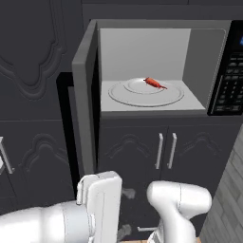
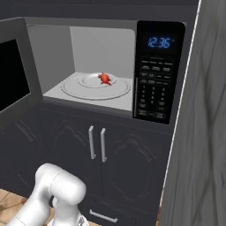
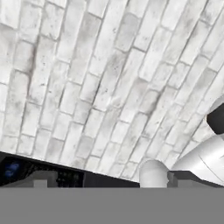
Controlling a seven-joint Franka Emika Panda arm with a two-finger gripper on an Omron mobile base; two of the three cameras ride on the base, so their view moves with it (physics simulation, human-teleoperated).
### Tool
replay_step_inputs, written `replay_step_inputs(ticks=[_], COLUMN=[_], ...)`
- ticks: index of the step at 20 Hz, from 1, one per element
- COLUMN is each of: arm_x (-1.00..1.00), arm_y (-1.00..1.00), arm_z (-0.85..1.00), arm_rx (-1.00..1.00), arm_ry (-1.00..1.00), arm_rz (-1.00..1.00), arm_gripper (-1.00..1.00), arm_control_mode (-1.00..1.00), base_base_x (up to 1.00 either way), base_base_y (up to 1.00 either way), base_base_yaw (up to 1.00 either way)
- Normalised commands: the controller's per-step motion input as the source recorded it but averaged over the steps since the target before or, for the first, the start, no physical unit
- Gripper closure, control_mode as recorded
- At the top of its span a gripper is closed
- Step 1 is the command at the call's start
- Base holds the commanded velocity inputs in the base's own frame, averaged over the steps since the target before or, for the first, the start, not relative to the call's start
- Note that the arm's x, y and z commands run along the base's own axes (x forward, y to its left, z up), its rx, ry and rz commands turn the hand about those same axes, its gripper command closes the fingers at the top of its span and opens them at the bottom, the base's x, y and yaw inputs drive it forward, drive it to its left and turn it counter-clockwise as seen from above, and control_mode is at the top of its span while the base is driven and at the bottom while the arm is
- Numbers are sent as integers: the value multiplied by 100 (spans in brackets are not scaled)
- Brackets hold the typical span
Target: Transport the fish from the fridge to the microwave and turn on the microwave.
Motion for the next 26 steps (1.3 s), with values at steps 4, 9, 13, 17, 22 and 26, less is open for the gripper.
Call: replay_step_inputs(ticks=[4,9,13,17,22,26], arm_x=[-100,-5,96,100,81,69], arm_y=[59,88,100,100,100,64], arm_z=[-4,-2,-20,-26,-77,-30], arm_rx=[-16,-16,-20,-19,-23,-8], arm_ry=[0,9,22,27,35,26], arm_rz=[25,7,-1,-3,-4,-11], arm_gripper=[-100,-100,-100,-100,-100,-100], arm_control_mode=[-100,-100,-100,-100,-100,-100], base_base_x=[0,0,0,0,0,0], base_base_y=[0,0,0,0,0,0], base_base_yaw=[0,0,0,0,0,0])
